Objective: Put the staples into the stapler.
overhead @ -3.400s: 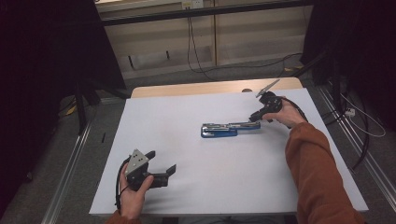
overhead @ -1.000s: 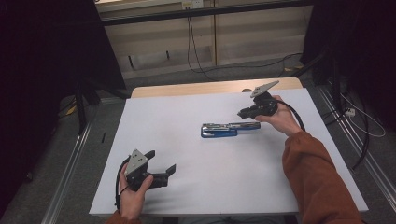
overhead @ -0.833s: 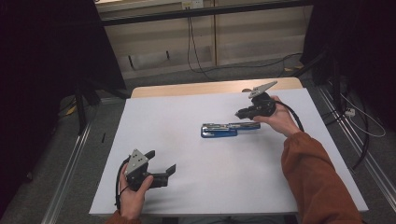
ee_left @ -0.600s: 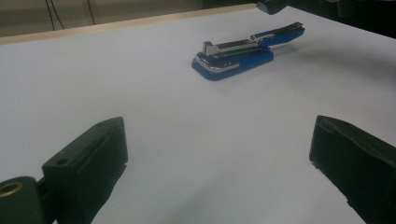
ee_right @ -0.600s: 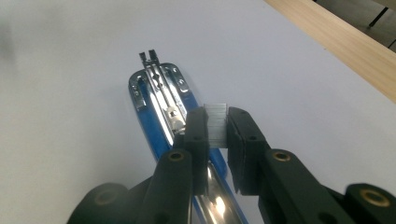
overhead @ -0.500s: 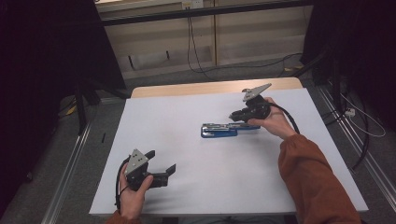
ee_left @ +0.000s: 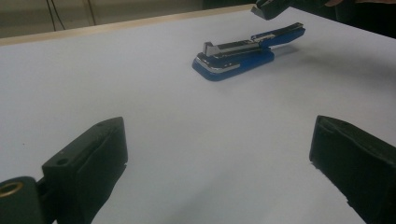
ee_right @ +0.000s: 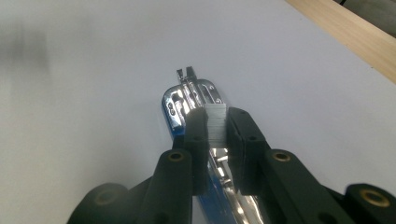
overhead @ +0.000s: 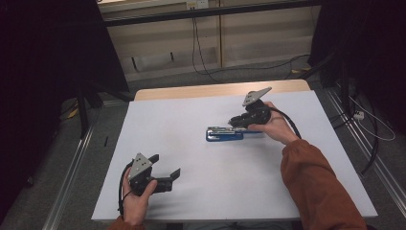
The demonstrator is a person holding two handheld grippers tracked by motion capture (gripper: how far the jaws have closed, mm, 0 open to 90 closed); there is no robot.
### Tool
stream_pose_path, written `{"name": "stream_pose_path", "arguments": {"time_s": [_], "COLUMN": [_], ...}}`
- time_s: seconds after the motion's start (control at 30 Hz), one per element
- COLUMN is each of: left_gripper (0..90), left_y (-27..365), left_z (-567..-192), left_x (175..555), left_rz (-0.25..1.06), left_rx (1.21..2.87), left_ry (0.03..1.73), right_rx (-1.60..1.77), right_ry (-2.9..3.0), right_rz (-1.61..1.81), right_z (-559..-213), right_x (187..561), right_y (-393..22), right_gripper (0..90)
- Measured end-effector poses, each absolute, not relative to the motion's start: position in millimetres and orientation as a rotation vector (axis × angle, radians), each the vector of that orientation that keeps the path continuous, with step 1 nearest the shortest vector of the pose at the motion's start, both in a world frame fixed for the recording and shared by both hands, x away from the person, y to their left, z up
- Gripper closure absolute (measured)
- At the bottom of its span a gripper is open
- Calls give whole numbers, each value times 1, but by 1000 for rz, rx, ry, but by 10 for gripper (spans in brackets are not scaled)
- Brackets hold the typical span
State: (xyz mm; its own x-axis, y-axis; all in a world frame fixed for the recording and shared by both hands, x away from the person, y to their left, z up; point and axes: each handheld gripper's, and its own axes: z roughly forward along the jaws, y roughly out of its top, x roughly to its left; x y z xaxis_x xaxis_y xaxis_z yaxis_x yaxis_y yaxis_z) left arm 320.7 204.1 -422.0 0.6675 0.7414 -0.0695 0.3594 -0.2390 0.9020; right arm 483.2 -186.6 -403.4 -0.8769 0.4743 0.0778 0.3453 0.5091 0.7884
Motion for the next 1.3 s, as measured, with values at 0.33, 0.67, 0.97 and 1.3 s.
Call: {"name": "stream_pose_path", "arguments": {"time_s": [0.33,0.67,0.97,1.3], "left_gripper": [44,44,44,44], "left_y": [204,203,204,203], "left_z": [-422,-423,-422,-422], "left_x": [321,321,320,320], "left_rz": [452,448,453,446], "left_rx": [1847,1851,1851,1846], "left_ry": [868,862,856,855], "right_rx": [652,663,598,596], "right_ry": [2631,2658,2719,2771], "right_rz": [1305,1318,1277,1220], "right_z": [-401,-403,-404,-406], "right_x": [485,493,500,514], "right_y": [-165,-156,-138,-127], "right_gripper": [792,792,792,792]}}
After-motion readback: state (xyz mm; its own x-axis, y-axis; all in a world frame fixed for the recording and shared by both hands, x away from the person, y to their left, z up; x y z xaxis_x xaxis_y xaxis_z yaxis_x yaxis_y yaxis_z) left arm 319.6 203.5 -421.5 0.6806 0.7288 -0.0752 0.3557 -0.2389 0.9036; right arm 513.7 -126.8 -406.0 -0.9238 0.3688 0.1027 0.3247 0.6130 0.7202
